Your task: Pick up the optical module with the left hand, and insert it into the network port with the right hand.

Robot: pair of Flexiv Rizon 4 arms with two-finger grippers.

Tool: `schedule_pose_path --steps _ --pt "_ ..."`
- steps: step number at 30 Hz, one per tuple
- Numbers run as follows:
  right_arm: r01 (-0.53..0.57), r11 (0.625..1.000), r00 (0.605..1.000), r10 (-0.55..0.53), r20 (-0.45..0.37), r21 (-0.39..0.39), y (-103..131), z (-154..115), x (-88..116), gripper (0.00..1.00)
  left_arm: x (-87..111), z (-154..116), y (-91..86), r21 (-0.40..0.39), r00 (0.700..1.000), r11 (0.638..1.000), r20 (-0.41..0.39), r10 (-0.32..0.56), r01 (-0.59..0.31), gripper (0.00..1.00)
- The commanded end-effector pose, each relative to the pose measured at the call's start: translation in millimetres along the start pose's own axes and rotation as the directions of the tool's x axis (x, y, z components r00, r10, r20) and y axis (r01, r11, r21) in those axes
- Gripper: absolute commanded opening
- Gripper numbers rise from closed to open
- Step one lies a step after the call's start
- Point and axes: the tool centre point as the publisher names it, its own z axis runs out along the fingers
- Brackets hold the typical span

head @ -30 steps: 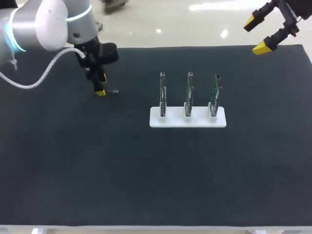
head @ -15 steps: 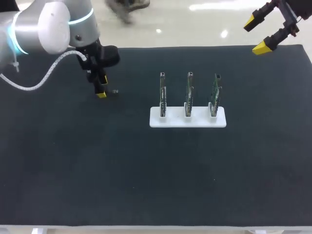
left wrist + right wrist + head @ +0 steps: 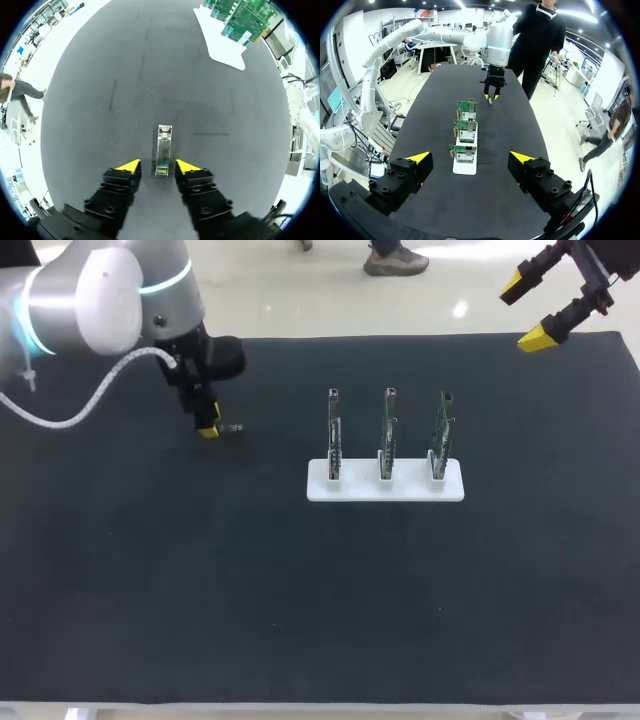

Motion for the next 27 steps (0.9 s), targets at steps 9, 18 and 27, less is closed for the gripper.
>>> schedule_pose_path --steps 9,18,27 --pt "0.001 1.000 1.000 -0.001 0.001 0.001 0.6 0.1 0.1 1.00 1.8 4.3 -3.9 -0.019 1.000 1.000 -0.006 0.003 -0.004 0.42" --pt "0.001 1.000 1.000 -0.001 0.001 0.001 0.6 0.1 0.1 1.00 1.6 1.7 -1.3 -0.022 1.000 1.000 0.007 0.010 -0.010 0.00" --pt "0.001 1.000 1.000 -0.001 0.001 0.001 0.6 0.1 0.1 1.00 -6.1 -49.6 -13.1 -0.070 0.959 0.992 0.256 0.123 -0.108 0.00"
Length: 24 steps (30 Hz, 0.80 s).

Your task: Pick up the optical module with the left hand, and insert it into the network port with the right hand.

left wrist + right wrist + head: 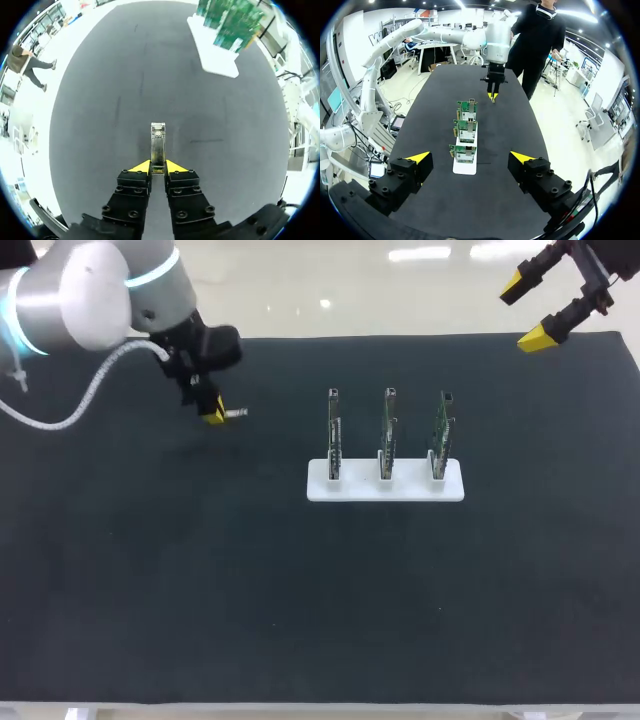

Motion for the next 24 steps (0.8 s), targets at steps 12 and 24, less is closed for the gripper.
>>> schedule_pose_path --steps 12,24 --pt "0.001 1.000 1.000 -0.001 0.001 0.001 0.6 0.1 0.1 1.00 -27.0 -116.8 -43.6 -0.043 0.873 0.991 0.471 0.129 -0.123 0.00" --pt "0.001 1.000 1.000 -0.001 0.001 0.001 0.6 0.1 0.1 1.00 -33.9 -175.3 -74.6 -0.115 0.672 0.985 0.720 0.174 -0.132 0.00"
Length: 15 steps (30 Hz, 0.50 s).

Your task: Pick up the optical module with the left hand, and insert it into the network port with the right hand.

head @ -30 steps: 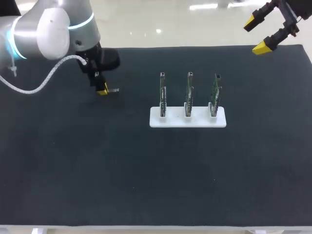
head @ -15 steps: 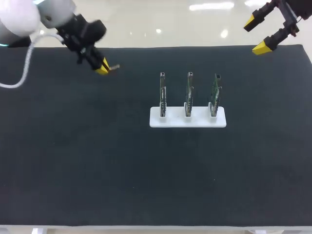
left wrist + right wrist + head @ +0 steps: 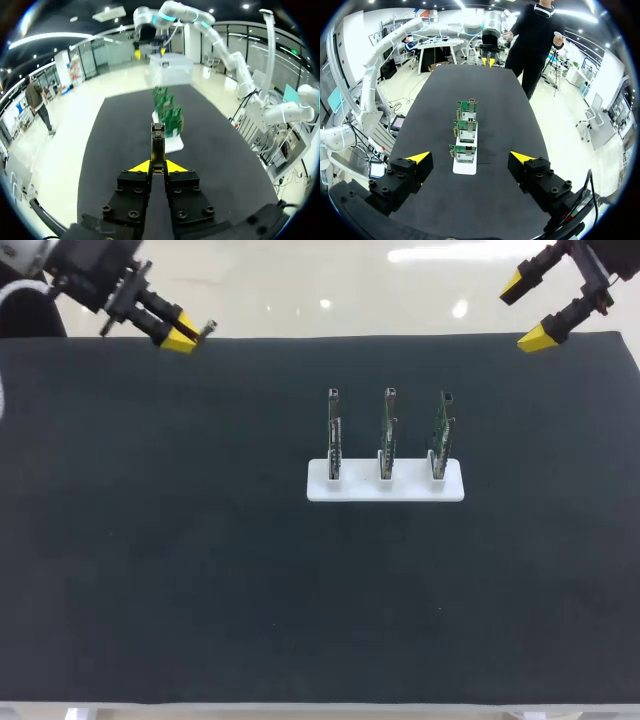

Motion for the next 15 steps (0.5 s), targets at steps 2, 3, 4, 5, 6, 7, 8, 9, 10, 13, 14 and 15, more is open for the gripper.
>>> schedule_pose_path --steps 2,3,4,5,6,7,8,9,10,13,14,15 --pt "0.001 1.000 1.000 -0.001 0.001 0.001 0.6 0.1 0.1 1.00 -7.6 -13.4 -27.5 -0.141 0.986 0.990 0.164 0.024 -0.001 0.00" --pt "0.001 1.000 1.000 -0.001 0.001 0.001 0.6 0.1 0.1 1.00 -7.6 -13.4 -27.5 -0.141 0.986 0.990 0.164 0.024 -0.001 0.00" --pt "0.001 1.000 1.000 -0.001 0.001 0.001 0.6 0.1 0.1 1.00 -7.6 -13.4 -27.5 -0.141 0.986 0.990 0.164 0.024 -0.001 0.00" --pt "0.001 1.000 1.000 -0.001 0.001 0.001 0.6 0.1 0.1 1.00 -7.6 -13.4 -27.5 -0.141 0.986 0.990 0.164 0.024 -0.001 0.00" --pt "0.001 1.000 1.000 -0.001 0.001 0.001 0.6 0.1 0.1 1.00 -7.6 -13.4 -27.5 -0.141 0.986 0.990 0.164 0.024 -0.001 0.00" --pt "0.001 1.000 1.000 -0.001 0.001 0.001 0.6 0.1 0.1 1.00 -7.6 -13.4 -27.5 -0.141 0.986 0.990 0.164 0.024 -0.001 0.00" --pt "0.001 1.000 1.000 -0.001 0.001 0.001 0.6 0.1 0.1 1.00 -7.6 -13.4 -27.5 -0.141 0.986 0.990 0.164 0.024 -0.001 0.00" --pt "0.001 1.000 1.000 -0.001 0.001 0.001 0.6 0.1 0.1 1.00 -7.6 -13.4 -27.5 -0.141 0.986 0.990 0.164 0.024 -0.001 0.00" --pt "0.001 1.000 1.000 -0.001 0.001 0.001 0.6 0.1 0.1 1.00 -7.6 -13.4 -27.5 -0.141 0.986 0.990 0.164 0.024 -0.001 0.00" --pt "0.001 1.000 1.000 -0.001 0.001 0.001 0.6 0.1 0.1 1.00 -7.6 -13.4 -27.5 -0.141 0.986 0.990 0.164 0.024 -0.001 0.00" --pt "0.001 1.000 1.000 -0.001 0.001 0.001 0.6 0.1 0.1 1.00 -7.6 -13.4 -27.5 -0.141 0.986 0.990 0.164 0.024 -0.001 0.00" --pt "0.001 1.000 1.000 -0.001 0.001 0.001 0.6 0.1 0.1 1.00 -7.6 -13.4 -27.5 -0.141 0.986 0.990 0.164 0.024 -0.001 0.00"
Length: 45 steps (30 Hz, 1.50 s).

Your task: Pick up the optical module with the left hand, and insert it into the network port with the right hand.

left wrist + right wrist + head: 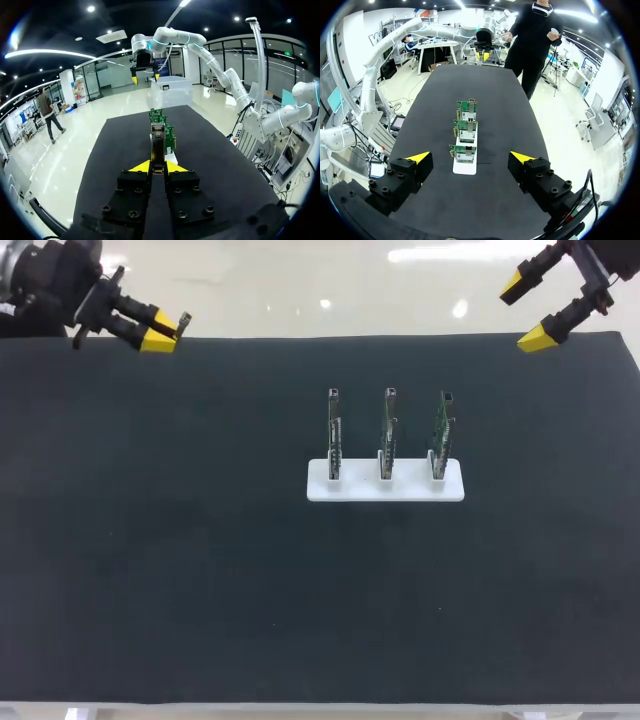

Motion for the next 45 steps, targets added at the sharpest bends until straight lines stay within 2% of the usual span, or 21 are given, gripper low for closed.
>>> schedule_pose_path --steps 1,9,12,19,28,38,45 --pt "0.001 1.000 1.000 -0.001 0.001 0.001 0.6 0.1 0.1 1.00 -1.2 1.2 -6.2 -0.100 1.000 0.995 -0.004 0.002 -0.003 0.00" --pt "0.001 1.000 1.000 -0.001 0.001 0.001 0.6 0.1 0.1 1.00 -1.2 1.2 -6.2 -0.100 1.000 0.995 -0.004 0.002 -0.003 0.00" --pt "0.001 1.000 1.000 -0.001 0.001 0.001 0.6 0.1 0.1 1.00 -10.5 12.9 -6.4 -0.127 0.997 0.992 0.072 0.026 -0.017 0.00" --pt "0.001 1.000 1.000 -0.001 0.001 0.001 0.6 0.1 0.1 1.00 -27.3 47.4 -4.7 -0.149 0.980 0.989 0.191 0.048 -0.020 0.00" --pt "0.001 1.000 1.000 -0.001 0.001 0.001 0.6 0.1 0.1 1.00 -47.6 79.9 -4.2 -0.144 0.959 0.989 0.284 0.012 0.031 0.00" --pt "0.001 1.000 1.000 -0.001 0.001 0.001 0.6 0.1 0.1 1.00 -78.3 107.5 -20.4 -0.139 0.927 0.988 0.374 -0.017 0.074 0.00" --pt "0.001 1.000 1.000 -0.001 0.001 0.001 0.6 0.1 0.1 1.00 -97.9 126.4 -31.2 -0.199 0.925 0.971 0.376 -0.050 0.134 0.00"
